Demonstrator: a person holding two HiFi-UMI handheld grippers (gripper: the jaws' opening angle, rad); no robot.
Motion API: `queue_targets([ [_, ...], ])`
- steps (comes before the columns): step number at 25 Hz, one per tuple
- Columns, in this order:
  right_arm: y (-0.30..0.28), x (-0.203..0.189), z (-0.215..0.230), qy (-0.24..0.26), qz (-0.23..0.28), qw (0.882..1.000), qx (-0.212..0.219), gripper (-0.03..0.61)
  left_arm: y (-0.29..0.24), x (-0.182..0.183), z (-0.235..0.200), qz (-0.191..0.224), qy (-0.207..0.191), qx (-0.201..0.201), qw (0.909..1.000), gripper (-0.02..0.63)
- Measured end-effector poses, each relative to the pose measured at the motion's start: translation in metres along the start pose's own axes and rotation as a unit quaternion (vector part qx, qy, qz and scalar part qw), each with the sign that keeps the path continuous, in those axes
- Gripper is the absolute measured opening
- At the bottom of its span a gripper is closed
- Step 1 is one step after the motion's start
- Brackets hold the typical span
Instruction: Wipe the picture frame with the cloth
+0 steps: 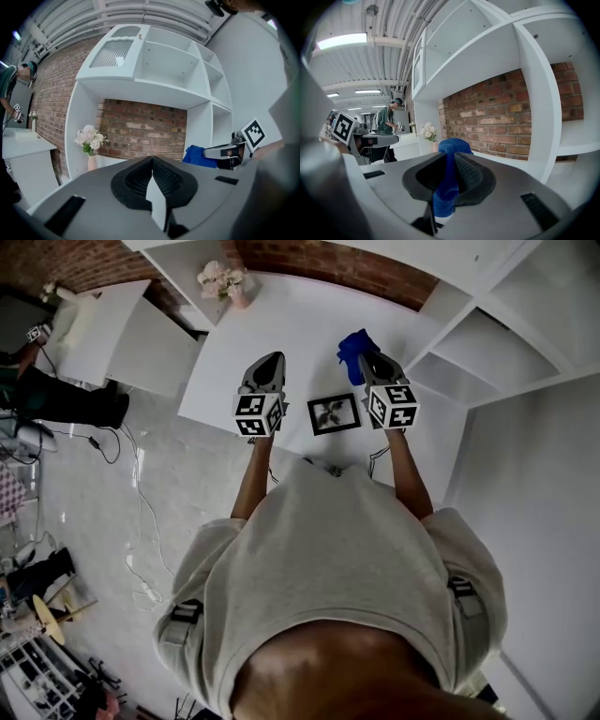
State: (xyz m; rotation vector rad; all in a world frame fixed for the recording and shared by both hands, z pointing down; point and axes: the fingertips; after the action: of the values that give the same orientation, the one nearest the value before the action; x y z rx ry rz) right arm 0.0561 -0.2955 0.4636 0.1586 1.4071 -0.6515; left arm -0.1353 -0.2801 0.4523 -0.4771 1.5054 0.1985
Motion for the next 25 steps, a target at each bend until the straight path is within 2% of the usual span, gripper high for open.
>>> queue_targets([
  [25, 0.015, -0.009, 0.000, -0.008, -0.006, 1.000, -0.012, 0.064, 0.009, -0.002, 0.003, -0.004, 0.010, 0.003, 0.9999, 0.017],
])
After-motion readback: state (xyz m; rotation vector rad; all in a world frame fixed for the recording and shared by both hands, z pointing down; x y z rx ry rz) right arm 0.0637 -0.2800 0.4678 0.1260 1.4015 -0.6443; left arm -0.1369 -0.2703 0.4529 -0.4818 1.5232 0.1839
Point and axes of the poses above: the fingertips, and each gripper's own axes: y backward along the fingers, z to its right, x out of its top, and after that the axes turned 5 degrees about -y, right-handed
